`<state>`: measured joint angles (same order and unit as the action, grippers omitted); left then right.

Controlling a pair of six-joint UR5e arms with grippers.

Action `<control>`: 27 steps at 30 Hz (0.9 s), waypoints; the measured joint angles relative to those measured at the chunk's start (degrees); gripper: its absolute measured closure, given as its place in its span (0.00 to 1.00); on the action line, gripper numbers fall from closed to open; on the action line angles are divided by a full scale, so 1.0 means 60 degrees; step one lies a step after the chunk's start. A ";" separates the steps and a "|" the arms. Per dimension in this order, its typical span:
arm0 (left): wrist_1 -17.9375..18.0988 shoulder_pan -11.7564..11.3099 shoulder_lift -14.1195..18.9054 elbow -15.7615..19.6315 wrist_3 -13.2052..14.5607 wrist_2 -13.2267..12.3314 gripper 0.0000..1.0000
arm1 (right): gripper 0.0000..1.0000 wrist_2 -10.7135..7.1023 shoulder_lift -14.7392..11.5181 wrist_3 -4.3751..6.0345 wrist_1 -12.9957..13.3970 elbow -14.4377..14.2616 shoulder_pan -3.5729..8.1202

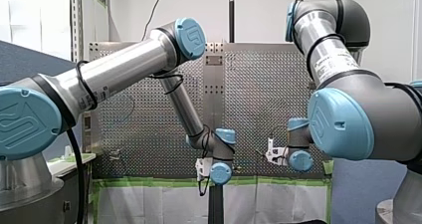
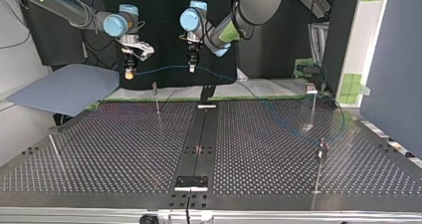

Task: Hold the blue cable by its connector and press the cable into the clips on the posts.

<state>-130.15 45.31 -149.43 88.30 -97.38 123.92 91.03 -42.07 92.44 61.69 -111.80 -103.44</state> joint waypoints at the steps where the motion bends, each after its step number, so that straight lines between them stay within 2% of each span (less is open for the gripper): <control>1: 0.0002 0.0005 0.0000 -0.0007 -0.0029 0.0003 1.00 | 1.00 -0.0031 0.0005 -0.0028 -0.0016 -0.0003 0.0098; 7: -0.0009 0.0036 -0.0001 -0.0216 -0.0095 0.0075 1.00 | 1.00 -0.0436 0.0030 -0.0081 0.0020 -0.0004 0.0623; 10: -0.0041 0.0072 -0.0024 -0.0419 -0.0090 0.0089 1.00 | 1.00 -0.0679 0.0039 -0.0104 0.0167 0.0012 0.0809; 15: -0.0185 0.0148 -0.0057 -0.0771 -0.0081 0.0034 1.00 | 1.00 -0.1121 0.0055 -0.0073 0.0309 0.0136 0.0894; 19: -0.0241 0.0161 -0.0096 -0.1011 -0.0090 -0.0031 1.00 | 1.00 -0.1509 0.0060 0.0016 0.0323 0.0242 0.0914; 27: -0.0729 0.0273 -0.0597 -0.1594 -0.0242 -0.0148 1.00 | 1.00 -0.2145 0.0095 0.0104 0.0381 0.0289 0.0927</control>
<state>-134.52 46.95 -153.01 78.74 -98.84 123.03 78.16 -41.50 93.06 63.98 -110.07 -97.88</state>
